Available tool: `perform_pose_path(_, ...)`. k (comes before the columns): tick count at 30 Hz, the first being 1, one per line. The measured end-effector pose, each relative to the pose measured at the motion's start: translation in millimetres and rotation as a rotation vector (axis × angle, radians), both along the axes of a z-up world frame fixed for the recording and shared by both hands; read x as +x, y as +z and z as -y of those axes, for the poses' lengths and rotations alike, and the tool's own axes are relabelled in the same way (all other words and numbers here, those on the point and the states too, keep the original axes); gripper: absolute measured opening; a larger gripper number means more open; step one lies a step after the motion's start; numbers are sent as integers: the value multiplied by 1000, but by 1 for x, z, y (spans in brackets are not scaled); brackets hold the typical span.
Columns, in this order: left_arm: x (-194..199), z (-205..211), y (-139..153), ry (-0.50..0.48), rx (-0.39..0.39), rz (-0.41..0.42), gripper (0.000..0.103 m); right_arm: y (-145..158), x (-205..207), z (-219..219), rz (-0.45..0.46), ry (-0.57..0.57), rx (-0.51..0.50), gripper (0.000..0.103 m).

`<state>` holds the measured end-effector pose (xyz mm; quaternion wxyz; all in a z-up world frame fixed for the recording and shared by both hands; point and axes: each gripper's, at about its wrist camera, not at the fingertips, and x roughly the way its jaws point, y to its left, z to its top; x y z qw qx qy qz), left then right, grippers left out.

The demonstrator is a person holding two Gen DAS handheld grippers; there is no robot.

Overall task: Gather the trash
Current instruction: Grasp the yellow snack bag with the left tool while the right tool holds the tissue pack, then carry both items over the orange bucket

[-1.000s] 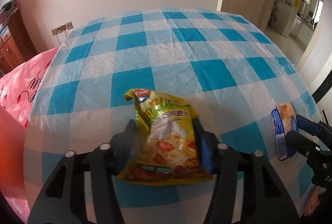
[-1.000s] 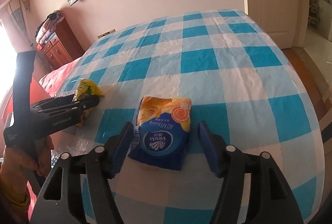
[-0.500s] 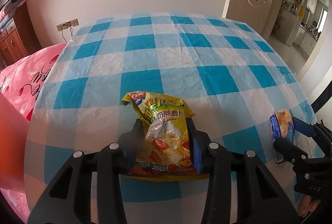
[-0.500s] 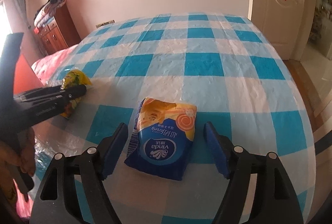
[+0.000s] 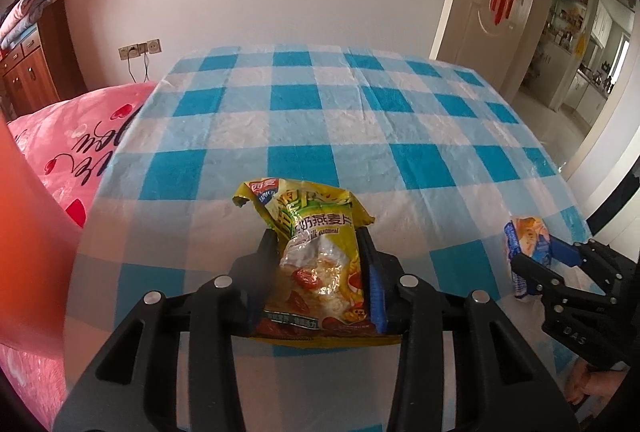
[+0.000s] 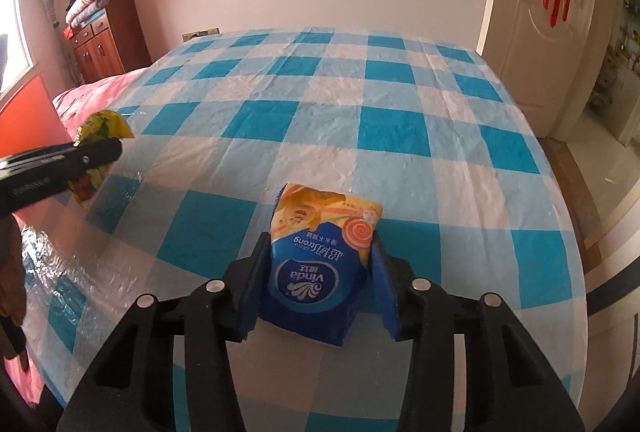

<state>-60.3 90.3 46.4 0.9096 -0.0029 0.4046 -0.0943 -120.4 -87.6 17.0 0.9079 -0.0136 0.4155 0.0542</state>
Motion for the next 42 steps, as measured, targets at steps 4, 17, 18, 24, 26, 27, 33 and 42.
perform_pose_path(4, -8, -8, 9, 5, -9, 21, 42, 3, -4, -2, 11, -1, 4, 44)
perform_pose_path(17, -33, -40, 42, 44, -41, 88, 42, 35, -14, -25, 48, 43, 36, 43)
perform_pose_path(18, -35, -43, 46, 48, -42, 96, 42, 37, -14, -27, 50, 48, 39, 43)
perform_pose_path(24, -43, -58, 62, 70, -38, 130, 42, 51, -14, -41, 47, 81, 90, 43)
perform_pose_path(26, -46, -65, 68, 81, -39, 143, 42, 57, -13, -47, 47, 94, 111, 43)
perform_pose_path(27, -47, -69, 71, 86, -41, 148, 42, 59, -13, -49, 48, 99, 118, 43)
perform_pose_path(33, -55, -89, 86, 120, -42, 185, 42, 74, -10, -67, 46, 142, 169, 43)
perform_pose_path(42, -64, -125, 105, 187, -29, 228, 42, 91, -1, -108, 46, 232, 191, 43)
